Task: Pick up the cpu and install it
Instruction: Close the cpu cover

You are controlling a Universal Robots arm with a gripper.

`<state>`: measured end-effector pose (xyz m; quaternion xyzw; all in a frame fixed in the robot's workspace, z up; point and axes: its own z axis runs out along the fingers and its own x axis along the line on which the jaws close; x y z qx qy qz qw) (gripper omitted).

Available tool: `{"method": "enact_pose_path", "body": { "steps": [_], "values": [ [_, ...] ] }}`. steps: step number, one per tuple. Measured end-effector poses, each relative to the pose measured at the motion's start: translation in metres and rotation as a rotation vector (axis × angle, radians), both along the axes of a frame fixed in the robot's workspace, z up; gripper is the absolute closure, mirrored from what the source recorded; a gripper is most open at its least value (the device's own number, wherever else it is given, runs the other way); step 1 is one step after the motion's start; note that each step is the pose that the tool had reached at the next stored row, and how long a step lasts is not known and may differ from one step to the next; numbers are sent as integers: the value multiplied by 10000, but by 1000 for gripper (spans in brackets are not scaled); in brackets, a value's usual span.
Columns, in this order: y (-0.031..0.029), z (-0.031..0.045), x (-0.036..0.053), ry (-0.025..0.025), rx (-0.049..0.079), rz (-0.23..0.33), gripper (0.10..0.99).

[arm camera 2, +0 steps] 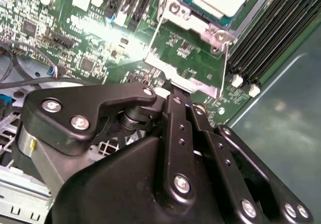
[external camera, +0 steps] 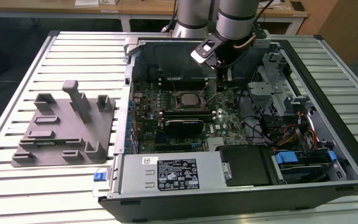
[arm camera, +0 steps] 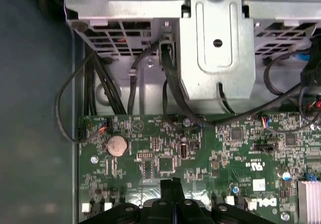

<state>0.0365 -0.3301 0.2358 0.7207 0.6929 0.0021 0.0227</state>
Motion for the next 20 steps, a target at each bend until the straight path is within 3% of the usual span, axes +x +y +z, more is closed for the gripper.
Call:
{"method": "enact_pose_path", "body": {
  "steps": [20],
  "values": [
    [0,0,-361,-61,1,-1,976]
  ]
}}
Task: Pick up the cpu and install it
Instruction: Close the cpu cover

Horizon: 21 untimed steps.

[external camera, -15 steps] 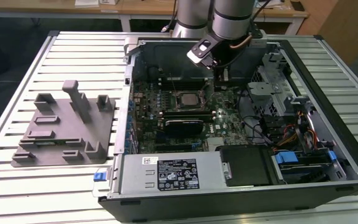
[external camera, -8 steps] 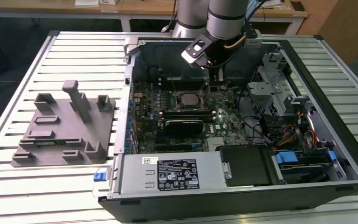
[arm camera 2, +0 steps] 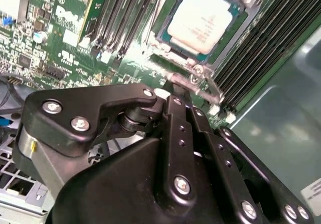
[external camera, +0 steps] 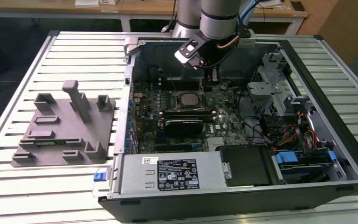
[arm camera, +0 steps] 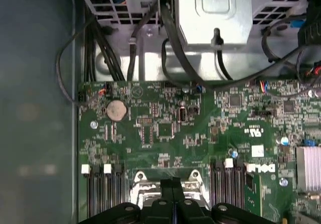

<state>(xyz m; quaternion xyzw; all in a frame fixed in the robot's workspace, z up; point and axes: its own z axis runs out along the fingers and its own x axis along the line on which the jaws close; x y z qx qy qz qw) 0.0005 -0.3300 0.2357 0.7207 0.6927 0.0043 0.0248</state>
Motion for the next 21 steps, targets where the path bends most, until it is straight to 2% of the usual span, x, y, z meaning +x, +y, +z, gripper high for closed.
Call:
{"method": "enact_pose_path", "body": {
  "steps": [5,11,12,15,17,19,21],
  "values": [
    [0,1,-70,-4,-3,1,976],
    [0,0,-76,-2,0,1,976],
    [0,-1,-76,62,1,1,976],
    [0,-5,-74,411,-1,0,976],
    [-1,-4,-75,441,-4,-1,976],
    [0,-4,-74,453,-3,1,976],
    [-3,-38,-106,453,0,1,976]
  ]
}}
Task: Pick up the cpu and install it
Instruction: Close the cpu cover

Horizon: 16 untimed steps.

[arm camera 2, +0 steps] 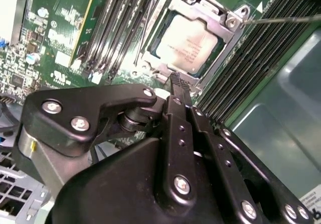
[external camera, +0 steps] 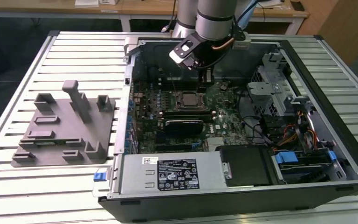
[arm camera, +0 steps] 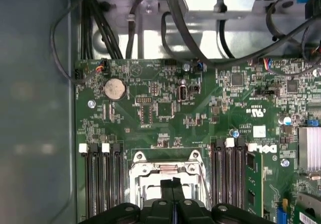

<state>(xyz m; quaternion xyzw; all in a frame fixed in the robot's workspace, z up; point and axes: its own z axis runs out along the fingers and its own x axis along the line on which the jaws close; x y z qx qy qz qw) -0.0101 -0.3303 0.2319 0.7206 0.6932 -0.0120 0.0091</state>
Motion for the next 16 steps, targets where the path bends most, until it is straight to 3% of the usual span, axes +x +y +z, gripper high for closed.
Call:
{"method": "enact_pose_path", "body": {
  "steps": [16],
  "values": [
    [-37,-124,-255,-1,12,0,976]
  ]
}}
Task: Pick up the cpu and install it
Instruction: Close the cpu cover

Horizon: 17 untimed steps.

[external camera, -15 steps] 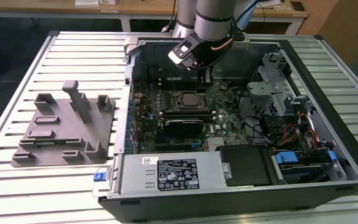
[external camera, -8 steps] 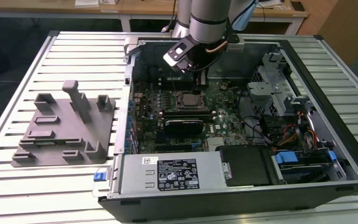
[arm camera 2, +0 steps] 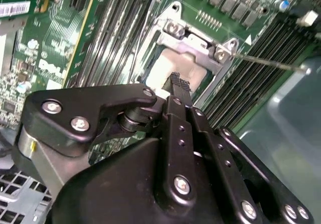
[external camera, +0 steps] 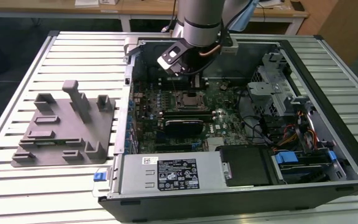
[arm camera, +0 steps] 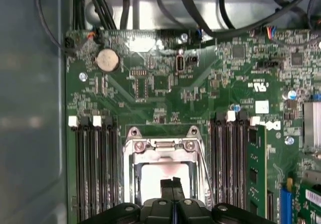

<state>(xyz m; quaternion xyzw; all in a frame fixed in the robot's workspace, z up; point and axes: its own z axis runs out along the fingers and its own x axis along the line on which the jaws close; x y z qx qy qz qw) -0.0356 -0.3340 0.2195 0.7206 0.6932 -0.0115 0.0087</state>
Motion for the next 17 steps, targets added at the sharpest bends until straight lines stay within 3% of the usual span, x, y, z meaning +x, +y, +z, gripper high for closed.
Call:
{"method": "enact_pose_path", "body": {
  "steps": [10,17],
  "values": [
    [0,-15,-24,1,8,78,976],
    [0,-15,-24,0,9,1036,976]
  ]
}}
